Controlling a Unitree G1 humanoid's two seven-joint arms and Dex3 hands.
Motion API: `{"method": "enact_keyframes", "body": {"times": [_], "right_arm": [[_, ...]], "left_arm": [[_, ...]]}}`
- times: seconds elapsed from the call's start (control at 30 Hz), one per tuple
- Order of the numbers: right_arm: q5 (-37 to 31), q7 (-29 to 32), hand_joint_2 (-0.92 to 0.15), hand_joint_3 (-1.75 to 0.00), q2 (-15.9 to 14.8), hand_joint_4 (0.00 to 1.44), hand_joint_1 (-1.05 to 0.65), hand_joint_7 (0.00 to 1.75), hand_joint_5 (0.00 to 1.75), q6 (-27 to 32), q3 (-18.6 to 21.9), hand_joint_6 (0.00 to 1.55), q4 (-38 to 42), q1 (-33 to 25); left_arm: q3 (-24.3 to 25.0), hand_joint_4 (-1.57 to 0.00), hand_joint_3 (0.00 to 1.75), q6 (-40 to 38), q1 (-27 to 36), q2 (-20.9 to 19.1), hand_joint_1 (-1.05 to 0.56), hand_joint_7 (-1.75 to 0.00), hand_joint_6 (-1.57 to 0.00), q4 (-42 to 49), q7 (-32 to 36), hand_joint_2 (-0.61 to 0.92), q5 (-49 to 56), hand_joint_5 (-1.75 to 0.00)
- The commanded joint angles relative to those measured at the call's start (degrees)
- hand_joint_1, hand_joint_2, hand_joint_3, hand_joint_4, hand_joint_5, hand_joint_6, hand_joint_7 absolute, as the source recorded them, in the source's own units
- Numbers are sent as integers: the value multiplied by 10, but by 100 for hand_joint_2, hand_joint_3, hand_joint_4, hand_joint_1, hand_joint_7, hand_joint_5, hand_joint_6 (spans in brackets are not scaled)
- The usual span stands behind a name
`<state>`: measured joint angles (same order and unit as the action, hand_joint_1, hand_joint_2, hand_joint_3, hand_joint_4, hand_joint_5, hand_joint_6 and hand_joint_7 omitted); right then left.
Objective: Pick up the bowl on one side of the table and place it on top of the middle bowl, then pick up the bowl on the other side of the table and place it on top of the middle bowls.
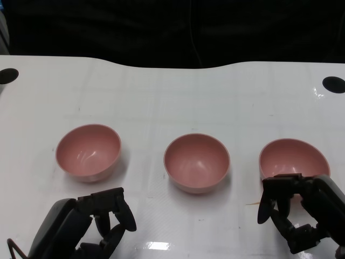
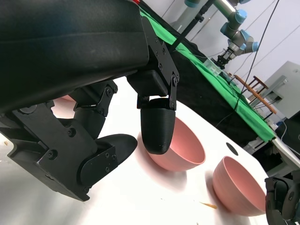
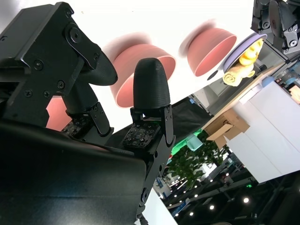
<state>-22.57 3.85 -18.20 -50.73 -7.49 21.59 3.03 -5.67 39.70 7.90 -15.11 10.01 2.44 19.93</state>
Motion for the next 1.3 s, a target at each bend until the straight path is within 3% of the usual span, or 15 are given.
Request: {"method": "enact_keyframes", "body": {"times": [0.03,0.37,0.53,0.7,0.83,0.87,0.9,0.97,1.13,1.3], "right_arm": [[8,-1,-16,-156,-3,88,5,133,175,3,5,87,-6,-1],[9,1,-17,-156,-3,89,6,133,175,-12,3,87,9,6],[6,2,-17,-155,-3,89,6,133,174,-11,5,87,6,4],[6,1,-17,-155,-3,88,7,132,175,-5,5,87,-2,0],[9,-1,-16,-155,-3,88,7,132,175,-3,5,87,-6,-3],[9,-1,-16,-155,-3,88,7,132,175,-3,5,87,-7,-4],[9,-2,-17,-156,-3,88,7,133,174,-5,5,87,-7,-3],[9,-1,-17,-156,-3,88,8,133,174,-7,4,87,-7,-3],[14,-3,-15,-159,0,89,9,133,175,-2,5,87,-10,-2],[18,-5,-15,-160,0,89,8,134,175,-4,6,87,-10,-4]], "left_arm": [[5,-79,122,3,-1,-10,-10,-141,-76,1,-2,46,-2,-169],[6,-79,121,5,-3,-10,-11,-139,-76,3,1,46,-1,-168],[8,-78,112,7,-3,-6,-10,-117,-80,7,0,50,-14,-160],[18,-73,83,-4,2,3,-10,-64,-90,1,12,62,-17,-133],[28,-71,64,-22,9,11,-12,-39,-94,-12,21,69,-6,-124],[34,-69,53,-40,14,14,-16,-32,-92,-26,28,72,7,-116],[38,-67,31,-57,19,17,-21,-20,-89,-41,34,82,18,-97],[43,-65,12,-78,25,19,-25,-9,-84,-61,41,90,31,-81],[50,-58,9,-131,32,14,-32,-1,-74,-116,54,92,88,-72],[44,-51,13,-238,42,11,-43,0,-55,-200,35,92,173,-45]]}}
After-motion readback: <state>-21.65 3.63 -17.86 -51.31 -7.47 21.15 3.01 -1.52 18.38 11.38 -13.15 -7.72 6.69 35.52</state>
